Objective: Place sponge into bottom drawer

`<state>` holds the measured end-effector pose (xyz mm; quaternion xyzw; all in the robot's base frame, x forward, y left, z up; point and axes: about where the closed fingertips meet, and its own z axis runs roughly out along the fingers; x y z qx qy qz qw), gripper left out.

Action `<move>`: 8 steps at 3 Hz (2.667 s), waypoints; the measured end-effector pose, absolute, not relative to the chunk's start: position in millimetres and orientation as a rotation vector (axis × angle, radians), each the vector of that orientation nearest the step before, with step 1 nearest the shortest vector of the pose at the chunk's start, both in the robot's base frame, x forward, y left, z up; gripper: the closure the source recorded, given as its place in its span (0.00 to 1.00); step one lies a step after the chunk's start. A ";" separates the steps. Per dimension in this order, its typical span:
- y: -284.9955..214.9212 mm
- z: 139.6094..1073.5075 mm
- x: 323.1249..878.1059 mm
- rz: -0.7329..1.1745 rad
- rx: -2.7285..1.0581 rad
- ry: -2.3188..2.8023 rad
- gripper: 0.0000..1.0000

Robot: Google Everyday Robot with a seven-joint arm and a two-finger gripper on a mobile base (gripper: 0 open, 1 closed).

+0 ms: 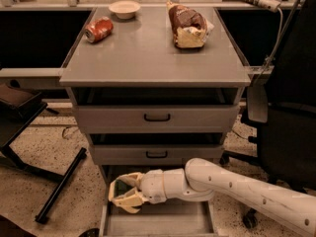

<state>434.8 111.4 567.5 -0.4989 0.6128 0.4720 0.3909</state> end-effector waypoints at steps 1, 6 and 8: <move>118.2 560.1 436.5 1.175 -1.282 1.550 1.00; 71.6 374.8 546.2 0.770 -0.988 1.859 1.00; 66.3 341.1 566.9 0.713 -0.968 1.892 1.00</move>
Offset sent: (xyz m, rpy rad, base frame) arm 0.0950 0.0181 -0.0700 -0.0945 -0.2187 -0.2267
